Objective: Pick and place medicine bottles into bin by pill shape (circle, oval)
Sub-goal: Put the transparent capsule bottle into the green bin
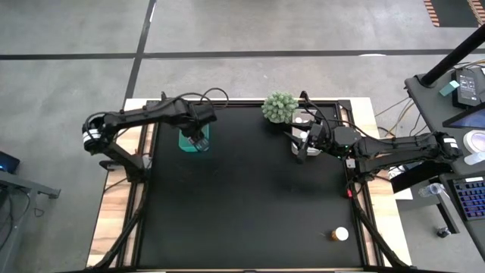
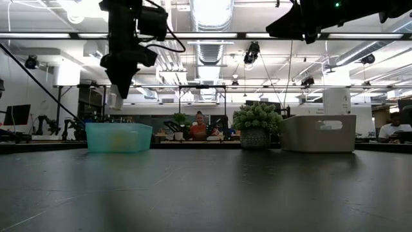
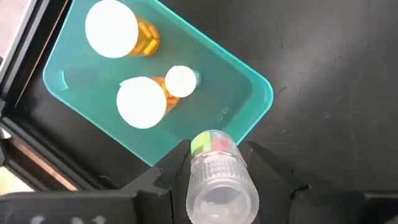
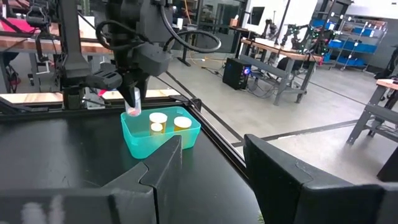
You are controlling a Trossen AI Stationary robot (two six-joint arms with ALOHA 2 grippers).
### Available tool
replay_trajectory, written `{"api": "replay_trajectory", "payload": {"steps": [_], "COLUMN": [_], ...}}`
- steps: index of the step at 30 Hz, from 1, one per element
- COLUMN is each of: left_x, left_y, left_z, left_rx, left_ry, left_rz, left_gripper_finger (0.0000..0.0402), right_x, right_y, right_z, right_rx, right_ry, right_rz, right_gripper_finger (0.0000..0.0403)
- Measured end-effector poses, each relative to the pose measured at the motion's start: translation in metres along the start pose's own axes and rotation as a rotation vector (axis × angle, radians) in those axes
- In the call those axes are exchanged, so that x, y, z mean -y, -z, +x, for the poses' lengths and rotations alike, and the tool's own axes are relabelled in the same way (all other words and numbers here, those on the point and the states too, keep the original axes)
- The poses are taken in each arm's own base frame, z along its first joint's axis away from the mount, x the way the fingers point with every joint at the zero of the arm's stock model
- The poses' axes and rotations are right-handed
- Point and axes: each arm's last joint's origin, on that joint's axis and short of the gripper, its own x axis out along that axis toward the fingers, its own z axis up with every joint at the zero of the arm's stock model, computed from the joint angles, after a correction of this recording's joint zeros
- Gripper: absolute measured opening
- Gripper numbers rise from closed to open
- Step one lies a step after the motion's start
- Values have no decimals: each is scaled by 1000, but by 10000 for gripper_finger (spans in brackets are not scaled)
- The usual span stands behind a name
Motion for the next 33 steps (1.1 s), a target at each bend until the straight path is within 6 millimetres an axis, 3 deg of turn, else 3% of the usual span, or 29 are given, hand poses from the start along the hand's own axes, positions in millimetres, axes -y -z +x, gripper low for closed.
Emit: {"api": "replay_trajectory", "payload": {"steps": [16,26,33], "left_x": [-21,-19,-20], "left_y": [-6,3,5], "left_z": [18,45,52], "left_rx": [35,20,35], "left_ry": [-24,-21,-24], "left_rz": [-37,-45,-55], "left_gripper_finger": [114,114,114], "right_x": [0,0,0], "right_y": [0,0,0], "right_z": [0,0,0], "right_rx": [0,-5,-4], "right_ry": [0,0,0], "right_rz": [1,0,0], "right_gripper_finger": [164,164,164]}}
